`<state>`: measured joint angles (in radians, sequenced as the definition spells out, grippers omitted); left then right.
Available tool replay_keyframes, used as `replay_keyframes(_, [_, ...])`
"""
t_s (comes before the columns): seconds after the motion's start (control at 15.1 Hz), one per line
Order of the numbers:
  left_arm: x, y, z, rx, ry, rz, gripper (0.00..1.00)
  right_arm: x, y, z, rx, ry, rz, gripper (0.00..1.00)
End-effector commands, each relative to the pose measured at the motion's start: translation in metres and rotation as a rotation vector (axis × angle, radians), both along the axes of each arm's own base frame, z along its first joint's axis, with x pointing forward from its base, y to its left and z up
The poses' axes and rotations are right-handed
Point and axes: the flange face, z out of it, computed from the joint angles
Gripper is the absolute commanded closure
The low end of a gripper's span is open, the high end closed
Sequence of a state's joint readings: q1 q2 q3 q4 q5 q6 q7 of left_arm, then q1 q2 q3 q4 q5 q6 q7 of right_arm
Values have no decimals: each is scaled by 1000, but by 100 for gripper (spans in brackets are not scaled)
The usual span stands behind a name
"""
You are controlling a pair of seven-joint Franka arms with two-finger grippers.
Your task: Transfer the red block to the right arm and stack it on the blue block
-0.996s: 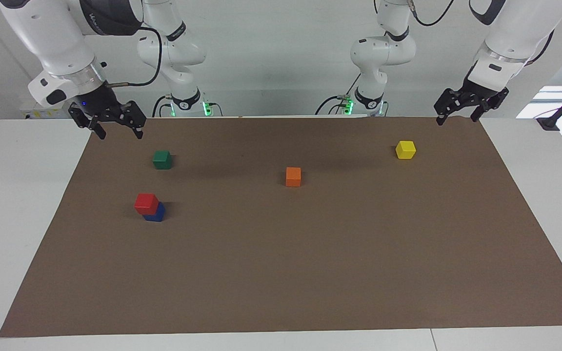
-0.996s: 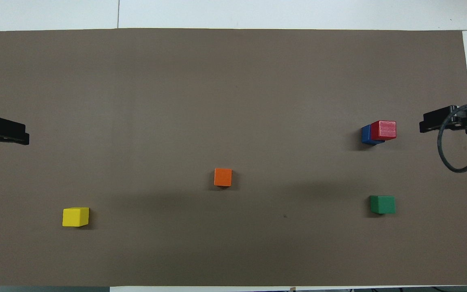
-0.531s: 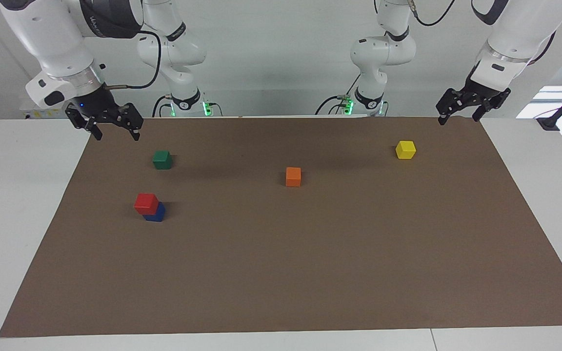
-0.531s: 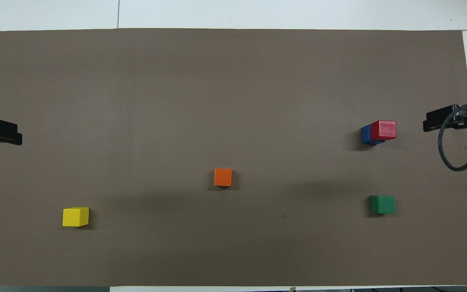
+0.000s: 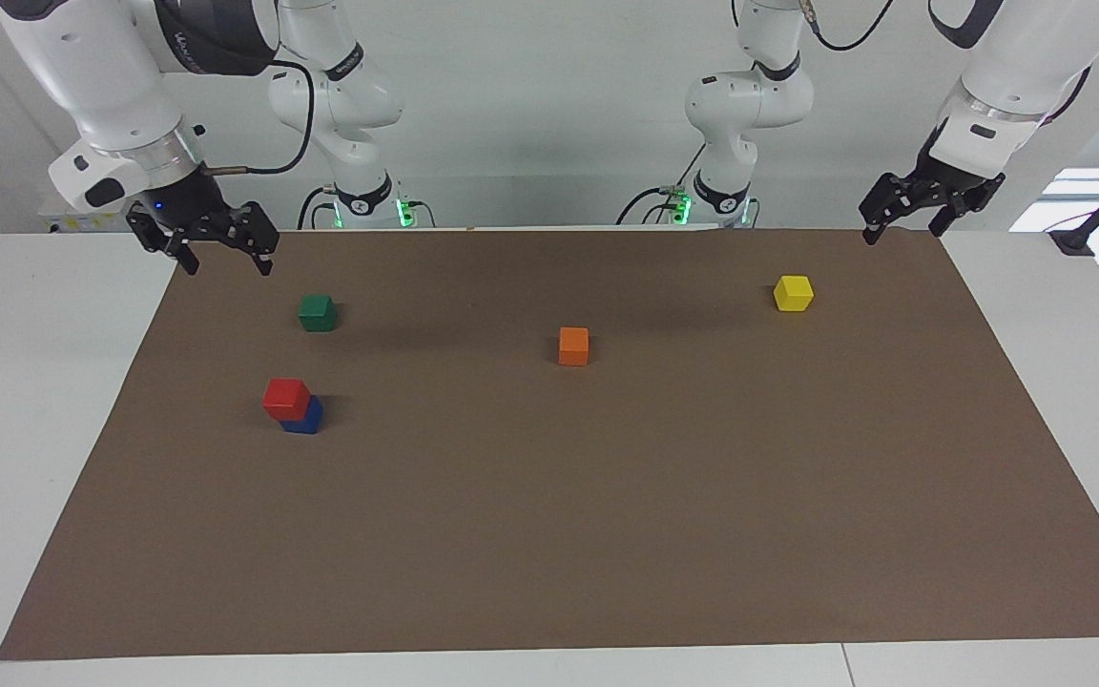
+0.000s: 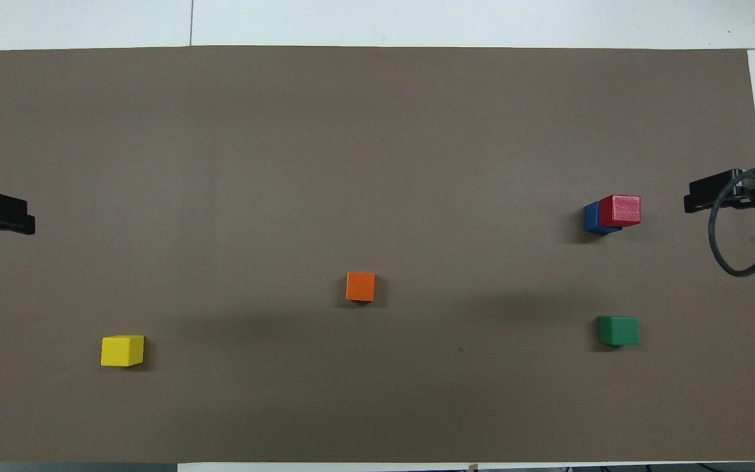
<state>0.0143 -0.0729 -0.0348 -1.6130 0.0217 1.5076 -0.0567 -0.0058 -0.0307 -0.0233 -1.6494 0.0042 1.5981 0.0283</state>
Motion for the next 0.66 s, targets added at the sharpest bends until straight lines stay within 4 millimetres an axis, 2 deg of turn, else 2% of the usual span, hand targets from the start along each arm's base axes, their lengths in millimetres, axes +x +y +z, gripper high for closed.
replay_keyframes(0.0, [-7,1,4,11,6,0,0,0,-3,0,-22,5,34,0])
replay_keyframes(0.6, [-7,1,4,11,6,0,0,-1,-2,0,-22,9,40,0])
